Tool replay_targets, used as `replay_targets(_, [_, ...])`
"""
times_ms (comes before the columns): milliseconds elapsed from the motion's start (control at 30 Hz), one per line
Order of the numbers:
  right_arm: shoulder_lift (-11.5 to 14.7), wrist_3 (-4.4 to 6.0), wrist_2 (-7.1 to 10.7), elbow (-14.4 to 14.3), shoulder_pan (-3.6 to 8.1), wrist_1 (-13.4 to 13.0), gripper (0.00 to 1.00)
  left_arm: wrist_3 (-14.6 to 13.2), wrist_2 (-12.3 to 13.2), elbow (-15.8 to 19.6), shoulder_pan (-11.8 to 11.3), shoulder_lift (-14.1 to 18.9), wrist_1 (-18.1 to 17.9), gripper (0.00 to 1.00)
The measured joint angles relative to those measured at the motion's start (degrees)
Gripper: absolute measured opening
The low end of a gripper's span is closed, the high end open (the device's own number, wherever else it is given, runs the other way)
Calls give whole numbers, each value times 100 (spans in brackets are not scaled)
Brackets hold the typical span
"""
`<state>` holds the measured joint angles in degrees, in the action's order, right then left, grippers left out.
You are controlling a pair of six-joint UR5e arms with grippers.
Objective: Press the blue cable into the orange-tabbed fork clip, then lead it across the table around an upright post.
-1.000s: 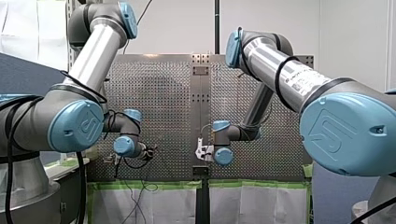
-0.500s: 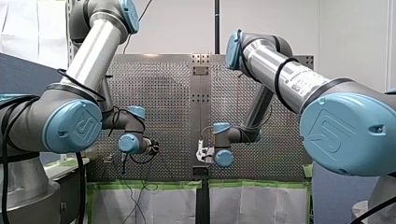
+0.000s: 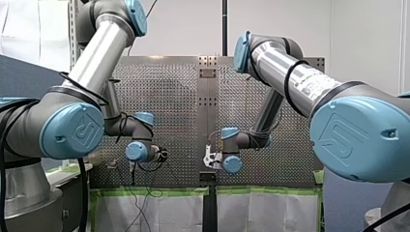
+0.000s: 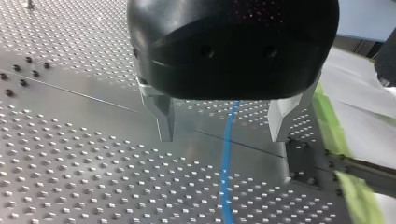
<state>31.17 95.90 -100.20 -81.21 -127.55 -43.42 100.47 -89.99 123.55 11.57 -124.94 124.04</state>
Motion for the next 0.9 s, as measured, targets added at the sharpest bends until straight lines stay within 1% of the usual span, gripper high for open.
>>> replay_targets(133, [0, 0, 0, 2, 3, 8, 0, -21, -156, -8, 46, -232, -117, 100])
replay_targets(233, [0, 0, 0, 3, 5, 24, 0, -26, -223, -21, 61, -305, -161, 100])
replay_targets(400, [0, 1, 0, 4, 6, 32, 0, -28, -326, -105, 108, -330, -171, 100])
replay_targets(500, [0, 0, 0, 4, 6, 33, 0, -28, -420, -264, 172, -331, -170, 100])
replay_targets(633, [0, 1, 0, 5, 6, 31, 0, -28, -467, -459, 246, -333, -163, 100])
replay_targets(900, [1, 1, 0, 4, 5, 32, 0, -21, -574, -592, 344, -340, -144, 100])
